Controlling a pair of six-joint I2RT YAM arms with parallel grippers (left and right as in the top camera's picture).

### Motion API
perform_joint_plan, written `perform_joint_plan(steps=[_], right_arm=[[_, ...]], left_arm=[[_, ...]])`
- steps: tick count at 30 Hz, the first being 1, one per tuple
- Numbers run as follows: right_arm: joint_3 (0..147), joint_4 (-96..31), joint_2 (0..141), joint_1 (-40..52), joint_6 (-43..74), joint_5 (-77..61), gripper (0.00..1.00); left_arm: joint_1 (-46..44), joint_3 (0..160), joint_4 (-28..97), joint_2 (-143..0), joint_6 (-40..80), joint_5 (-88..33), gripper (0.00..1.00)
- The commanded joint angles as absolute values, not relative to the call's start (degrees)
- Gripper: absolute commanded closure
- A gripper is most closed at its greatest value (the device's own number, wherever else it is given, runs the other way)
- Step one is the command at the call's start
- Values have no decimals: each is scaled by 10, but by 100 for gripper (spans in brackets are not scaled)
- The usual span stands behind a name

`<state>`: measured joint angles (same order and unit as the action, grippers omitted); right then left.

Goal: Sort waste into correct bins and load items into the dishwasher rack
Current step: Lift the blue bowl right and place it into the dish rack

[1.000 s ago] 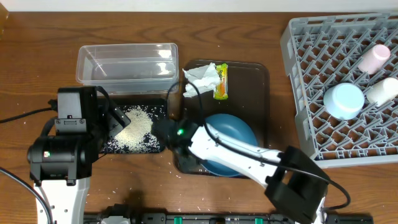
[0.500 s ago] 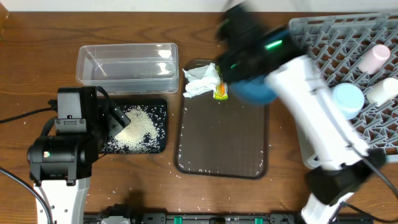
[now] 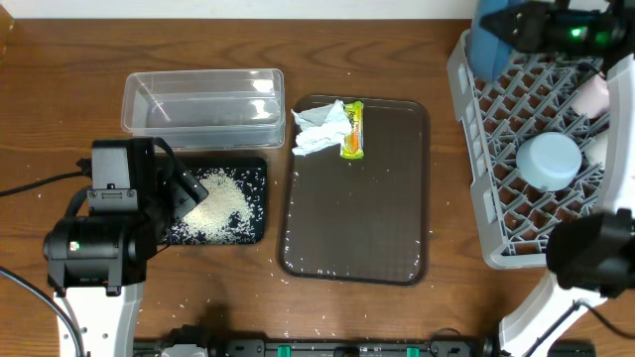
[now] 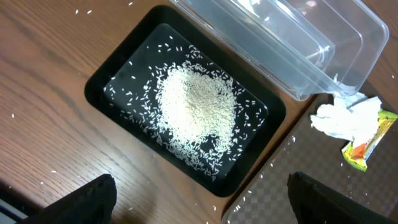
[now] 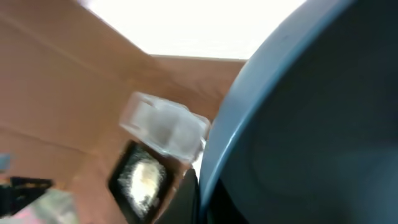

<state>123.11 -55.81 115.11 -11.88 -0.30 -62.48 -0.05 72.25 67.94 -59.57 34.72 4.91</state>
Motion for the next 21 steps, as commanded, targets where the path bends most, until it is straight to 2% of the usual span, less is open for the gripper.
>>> perform_joint_plan(steps=[1, 6, 21], right_arm=[[1236, -489, 1204, -124, 81, -761, 99], [1236, -393, 1266, -141, 207, -761, 99], [1236, -381, 1331, -199, 209, -796, 99]], left_arm=[[2, 732, 681, -596, 348, 56, 9], [2, 732, 681, -596, 348, 56, 9], [2, 732, 681, -596, 348, 56, 10]])
